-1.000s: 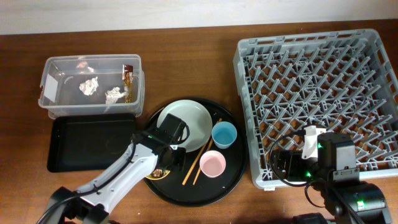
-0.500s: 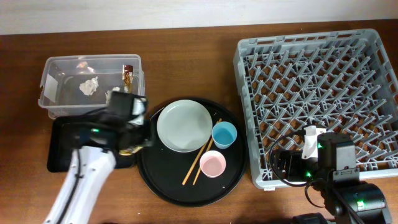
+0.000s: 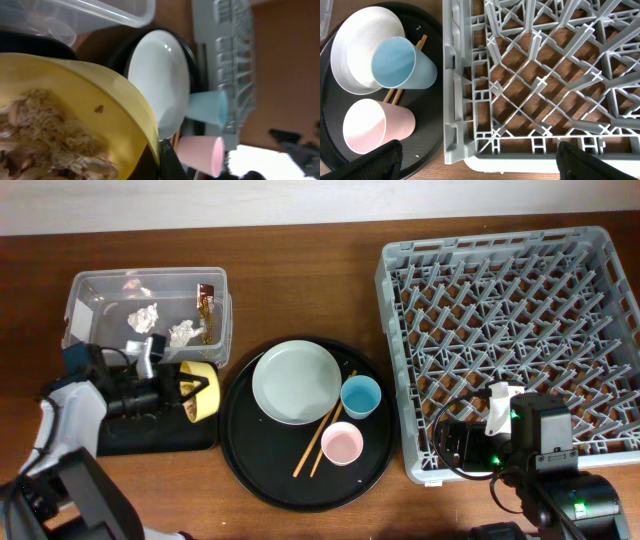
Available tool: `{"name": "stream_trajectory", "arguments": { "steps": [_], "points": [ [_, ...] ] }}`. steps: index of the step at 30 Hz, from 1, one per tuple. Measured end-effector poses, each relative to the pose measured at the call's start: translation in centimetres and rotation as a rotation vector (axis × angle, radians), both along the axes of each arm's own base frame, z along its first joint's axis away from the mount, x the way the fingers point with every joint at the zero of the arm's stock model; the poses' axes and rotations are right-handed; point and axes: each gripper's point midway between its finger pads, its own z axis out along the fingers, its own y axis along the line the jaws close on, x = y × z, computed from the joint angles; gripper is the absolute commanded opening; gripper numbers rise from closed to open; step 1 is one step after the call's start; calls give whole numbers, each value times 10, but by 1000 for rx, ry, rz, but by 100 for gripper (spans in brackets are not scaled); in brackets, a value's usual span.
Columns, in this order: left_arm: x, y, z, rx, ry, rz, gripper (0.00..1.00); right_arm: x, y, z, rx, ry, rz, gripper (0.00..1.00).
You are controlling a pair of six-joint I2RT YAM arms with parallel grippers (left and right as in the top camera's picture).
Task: Sort waste into correct bins and load items into the dishwasher rack
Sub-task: 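Tip the yellow bowl over the small black tray to dump scraps, then set the empty yellow bowl onto the white plate with the left gripper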
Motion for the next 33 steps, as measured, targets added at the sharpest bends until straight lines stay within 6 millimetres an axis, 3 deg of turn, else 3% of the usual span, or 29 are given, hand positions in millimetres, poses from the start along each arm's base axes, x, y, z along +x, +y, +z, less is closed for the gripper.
{"name": "stream_trajectory", "arguments": {
  "steps": [5, 15, 22, 27, 29, 31, 33],
  "points": [
    [5, 24, 6, -159, -20, 101, 0, 0, 0, 0, 0, 0, 0, 99],
    [1, 64, 59, -508, -92, 300, 0, 0, 0, 0, 0, 1, 0, 99],
    [0, 75, 66, -619, -9, 373, 0, 0, 0, 0, 0, 0, 0, 99],
    [2, 77, 62, -607, 7, 378, 0, 0, 0, 0, 0, 0, 0, 99],
    [4, 81, 44, -489, 16, 379, 0, 0, 0, 0, 0, 1, 0, 99],
    [-3, 86, 12, -342, 143, 413, 0, 0, 0, 0, 0, 1, 0, 99],
    [-5, 85, 10, -342, 175, 420, 0, 0, 0, 0, 0, 1, 0, 99]
  ]
}}
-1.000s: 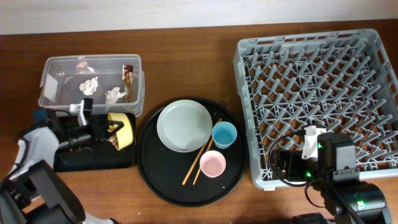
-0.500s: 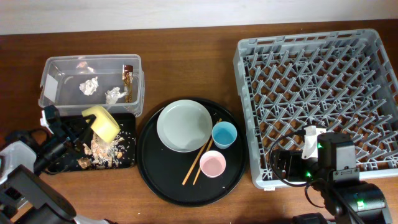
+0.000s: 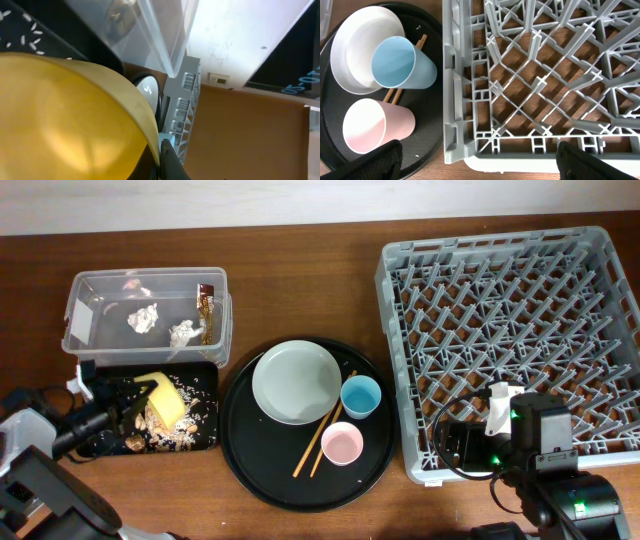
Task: Sort waste into correct bins and load items into the dishwasher rack
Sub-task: 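Set the empty yellow bowl onto the white plate with the left gripper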
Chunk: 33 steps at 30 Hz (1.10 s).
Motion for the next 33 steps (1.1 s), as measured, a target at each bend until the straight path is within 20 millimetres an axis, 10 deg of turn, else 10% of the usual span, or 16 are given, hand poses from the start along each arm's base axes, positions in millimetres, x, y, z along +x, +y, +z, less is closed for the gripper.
{"name": "stream_trajectory", "arguments": {
  "steps": [10, 15, 27, 33],
  "points": [
    [5, -13, 55, -134, -330, -20, 0, 0, 0, 0, 0, 0, -1, 99],
    [2, -78, 67, -20, -370, -248, 0, 0, 0, 0, 0, 0, 0, 99],
    [19, -261, -3, 710, -511, -852, 0, 0, 0, 0, 0, 0, 0, 99],
    [13, -289, -33, 1024, -457, -889, 10, 0, 0, 0, 0, 0, 0, 99]
  ]
}}
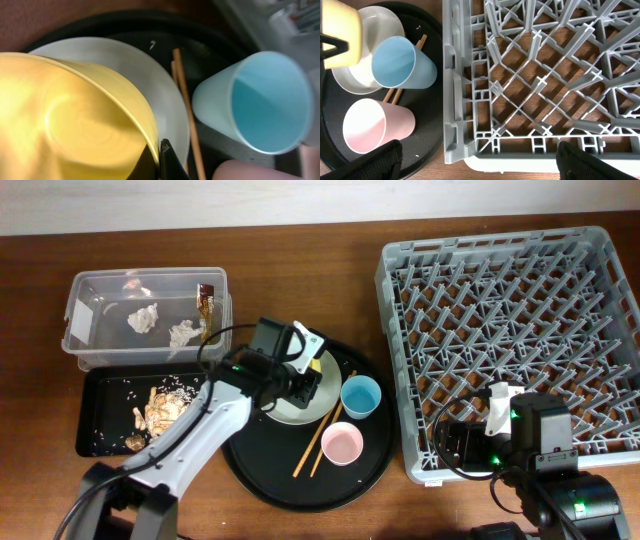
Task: Sort waste into correct bins and load items into the dishwasher rack
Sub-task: 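Set the empty yellow bowl onto the white plate with the left gripper, then grasp the pink cup with the left gripper and lift it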
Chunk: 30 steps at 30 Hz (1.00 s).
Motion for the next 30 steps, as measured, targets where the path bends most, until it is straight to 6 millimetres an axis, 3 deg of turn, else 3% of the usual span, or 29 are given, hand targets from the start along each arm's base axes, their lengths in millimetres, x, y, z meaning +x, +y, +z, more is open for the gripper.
{"name": "stream_trajectory", "arguments": {
  "steps": [1, 2, 5, 9, 13, 15, 20, 23, 27, 30],
  "points": [
    [0, 1, -5, 22, 4, 6, 16, 0, 0, 0, 0, 1, -1, 99],
    [0, 2, -10, 38, 8, 13, 32, 0, 0, 0, 0, 0, -1, 99],
    [2, 6, -13, 63, 10, 33, 49, 0, 0, 0, 0, 1, -1, 99],
    [-21, 17, -11, 112, 112, 32, 52, 0, 0, 0, 0, 1, -1, 99],
    [-41, 4, 46, -23, 93, -27, 51, 0, 0, 0, 0, 1, -1, 99],
    [-59, -1, 57, -64, 130, -65, 51, 0, 0, 0, 0, 0, 0, 99],
    [-97, -20, 40, -49, 213, -166, 51, 0, 0, 0, 0, 0, -1, 99],
    [-118, -22, 14, 22, 227, -208, 52, 0, 0, 0, 0, 0, 0, 99],
    [-118, -16, -14, 68, 208, -159, 51, -1, 0, -1, 0, 5, 0, 99],
    [-115, -16, -20, 76, 204, -141, 36, -1, 0, -1, 0, 7, 0, 99]
  ]
}}
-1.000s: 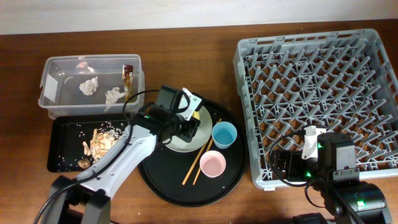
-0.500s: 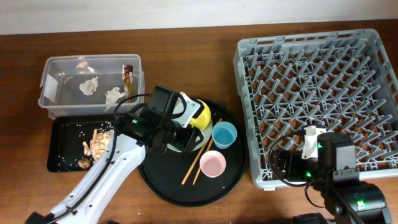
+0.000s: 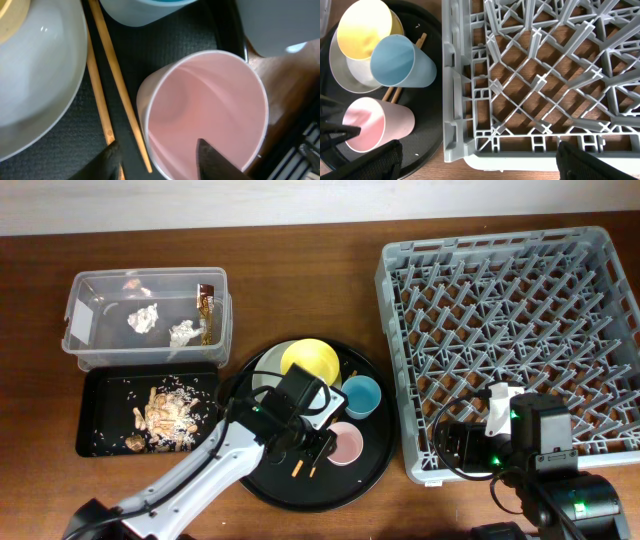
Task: Sort waste into correct bins and load items into the dishwasher rack
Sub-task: 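Grasp the pink cup with the left gripper and lift it, then pass the pink cup from the left gripper to the right gripper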
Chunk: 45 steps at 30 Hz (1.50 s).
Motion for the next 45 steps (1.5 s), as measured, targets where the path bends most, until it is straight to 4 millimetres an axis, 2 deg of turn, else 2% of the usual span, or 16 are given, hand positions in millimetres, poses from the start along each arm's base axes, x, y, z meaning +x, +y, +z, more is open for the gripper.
{"name": "stream_trajectory", "arguments": {
  "steps": [1, 4, 9, 11, 13, 15, 18, 20, 21, 23, 25, 28, 32, 38, 41, 45],
  "points": [
    [0, 0, -3, 3, 4, -1, 33, 0, 0, 0, 0, 0, 0, 99],
    [0, 1, -18, 35, 45, 15, 3, 0, 0, 0, 0, 0, 0, 99],
    [0, 2, -21, 41, 54, 27, 0, 0, 0, 0, 0, 0, 0, 99],
    [-1, 12, -21, 63, 87, 57, 0, 0, 0, 0, 0, 0, 0, 99],
    [10, 24, -5, 38, 71, 117, 0, 1, 0, 1, 1, -4, -1, 99],
    [42, 33, 41, -98, -33, 215, 0, 15, 1, 11, 7, -77, -1, 99],
    [77, 42, 94, -318, -125, 339, 0, 35, 12, 27, 55, -168, 31, 99],
    [105, 45, 128, -516, -153, 391, 0, 46, 37, 30, 162, -166, 132, 99],
    [108, 40, 138, -590, -137, 369, 0, 48, 52, 30, 220, -152, 197, 99],
    [106, 20, 148, -720, -68, 282, 0, 48, 78, 26, 333, -107, 330, 99],
    [100, 4, 141, -814, 65, 204, 0, 51, 98, 24, 439, -73, 429, 99],
    [91, -7, 134, -900, 223, 133, 0, 63, 121, 30, 574, -93, 564, 99],
    [83, -11, 137, -935, 295, 98, 0, 67, 142, 45, 753, -138, 734, 99],
    [68, -37, 150, -961, 307, 3, 0, 63, 149, 53, 857, -144, 823, 99],
    [65, -44, 150, -954, 327, 11, 0, 61, 150, 55, 873, -141, 834, 98],
    [65, -44, 148, -946, 346, 31, 0, 65, 150, 60, 859, -191, 861, 90]
  ]
}}
